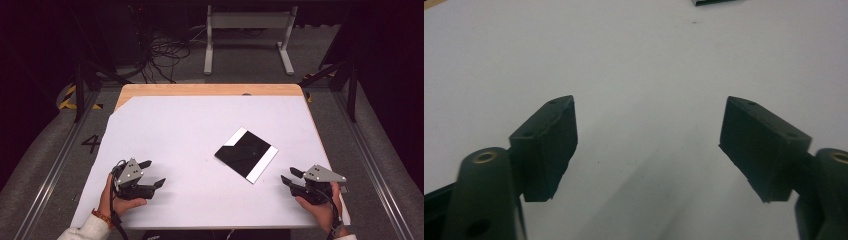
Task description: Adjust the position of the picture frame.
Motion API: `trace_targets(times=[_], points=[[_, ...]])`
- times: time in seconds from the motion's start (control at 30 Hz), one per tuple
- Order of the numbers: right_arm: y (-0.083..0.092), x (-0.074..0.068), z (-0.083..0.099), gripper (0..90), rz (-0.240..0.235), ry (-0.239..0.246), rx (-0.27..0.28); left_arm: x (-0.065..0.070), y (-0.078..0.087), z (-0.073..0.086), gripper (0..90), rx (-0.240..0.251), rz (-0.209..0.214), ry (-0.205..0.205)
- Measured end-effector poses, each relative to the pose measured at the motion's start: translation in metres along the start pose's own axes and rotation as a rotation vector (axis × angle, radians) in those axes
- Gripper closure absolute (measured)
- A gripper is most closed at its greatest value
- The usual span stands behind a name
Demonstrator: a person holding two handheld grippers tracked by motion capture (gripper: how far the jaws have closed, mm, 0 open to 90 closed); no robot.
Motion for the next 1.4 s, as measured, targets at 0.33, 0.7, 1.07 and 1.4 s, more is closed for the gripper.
trace_targets(times=[0.33,0.7,1.07,1.4], points=[[-0.002,0.003,-0.007,68.0,-0.012,-0.01,0.015,0.005,0.005,0.004,43.6,-0.018,0.036,-0.005],[-0.009,0.007,-0.013,80.2,-0.013,0.008,-0.004,0.015,0.004,0.004,84.8,-0.053,0.088,-0.06],[-0.026,0.028,-0.029,90.0,0.02,-0.027,-0.015,0.036,-0.031,-0.018,89.7,-0.094,0.154,-0.118],[-0.053,0.054,-0.041,90.0,0.075,-0.069,-0.045,0.058,-0.07,-0.041,89.7,-0.113,0.205,-0.151]])
Point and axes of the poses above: each handheld gripper's, and its own axes: y roughly backward along the jaws, z roughly out of its underside, x roughly to its right, the point moved 7 cm from there along -y, roughly forward along the jaws, and after that the axes turned 10 degrees about -z, right-handed, at the moved point
